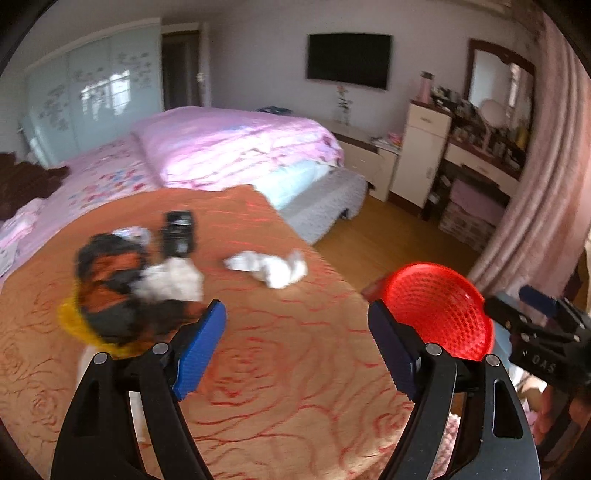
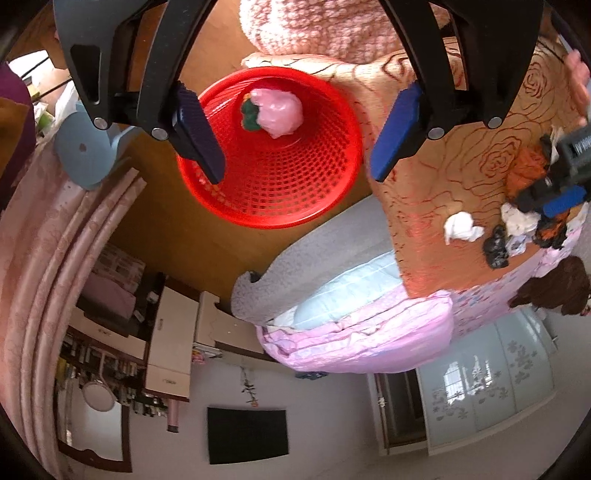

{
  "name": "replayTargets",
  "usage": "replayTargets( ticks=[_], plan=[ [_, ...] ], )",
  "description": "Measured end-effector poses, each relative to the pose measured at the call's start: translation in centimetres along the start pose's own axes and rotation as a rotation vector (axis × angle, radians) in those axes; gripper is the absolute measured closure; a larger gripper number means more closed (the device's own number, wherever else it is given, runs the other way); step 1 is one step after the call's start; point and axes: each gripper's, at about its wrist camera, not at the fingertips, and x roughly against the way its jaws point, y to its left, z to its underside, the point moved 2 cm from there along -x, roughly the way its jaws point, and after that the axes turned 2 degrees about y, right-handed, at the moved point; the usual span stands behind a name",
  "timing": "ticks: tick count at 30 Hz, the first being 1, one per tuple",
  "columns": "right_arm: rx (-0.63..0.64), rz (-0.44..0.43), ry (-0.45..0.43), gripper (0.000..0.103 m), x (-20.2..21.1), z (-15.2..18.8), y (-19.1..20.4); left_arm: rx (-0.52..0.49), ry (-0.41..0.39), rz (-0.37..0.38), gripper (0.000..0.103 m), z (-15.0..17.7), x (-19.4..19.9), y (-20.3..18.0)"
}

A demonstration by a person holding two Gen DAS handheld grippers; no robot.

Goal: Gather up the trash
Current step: 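Move both tools back over the trash on the bedspread, then grasp the white tissue with the left tool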

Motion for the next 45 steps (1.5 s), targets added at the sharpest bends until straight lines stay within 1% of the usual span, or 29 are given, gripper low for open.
replayTargets(
  ticks=[8,11,14,16,19,23,27,28,29,30,32,33,35,38,41,45],
  plan=[
    [0.067,-0.086,0.012,0.025,0.0,-0.3,3.8,0.138,-0.014,-0.127,0.027,0.4,2.1,8.4],
    [0.092,-0.126,0.018,0.025,-0.2,-0.7,5.6,0.197,-0.004,-0.183,0.027,1.3,2.7,11.9],
    [0.107,-0.171,0.028,0.025,-0.4,-0.9,7.3,0.242,0.010,-0.210,0.027,2.2,3.0,14.3],
    [0.115,-0.189,0.025,0.025,-0.3,-0.9,8.2,0.257,0.024,-0.220,0.027,3.1,3.1,15.3],
    [0.125,-0.213,0.025,0.025,-0.3,-0.9,9.4,0.270,0.054,-0.213,0.027,4.3,2.8,16.4],
    [0.134,-0.224,0.040,0.025,-0.6,-0.7,9.9,0.252,0.085,-0.175,0.027,5.3,2.0,16.3],
    [0.124,-0.225,0.056,0.025,-1.0,-0.4,9.5,0.238,0.109,-0.151,0.028,6.1,1.0,16.1],
    [0.123,-0.225,0.059,0.025,-1.1,-0.4,9.5,0.236,0.111,-0.144,0.031,6.2,0.8,16.0],
    [0.123,-0.225,0.060,0.025,-1.2,-0.3,9.5,0.233,0.113,-0.139,0.040,6.2,0.6,16.1],
    [0.125,-0.226,0.061,0.025,-1.2,-0.3,9.5,0.227,0.118,-0.134,0.044,6.3,0.5,15.9],
    [0.131,-0.229,0.064,0.025,-1.3,-0.1,9.7,0.222,0.125,-0.124,0.064,6.4,0.3,15.8],
    [0.135,-0.230,0.065,0.025,-1.3,0.0,9.9,0.221,0.130,-0.118,0.068,6.6,0.2,15.7],
    [0.148,-0.234,0.067,0.025,-1.3,0.1,10.2,0.219,0.130,-0.111,0.083,6.9,0.2,15.7],
    [0.165,-0.249,0.067,0.025,-1.2,0.3,11.0,0.220,0.122,-0.100,0.093,7.1,0.6,15.6],
    [0.172,-0.277,0.074,0.025,-1.2,0.1,11.8,0.226,0.106,-0.100,0.096,7.1,1.3,15.7],
    [0.198,-0.333,0.087,0.025,-1.3,-0.1,14.2,0.245,0.081,-0.103,0.098,6.8,2.2,16.1]
  ],
)
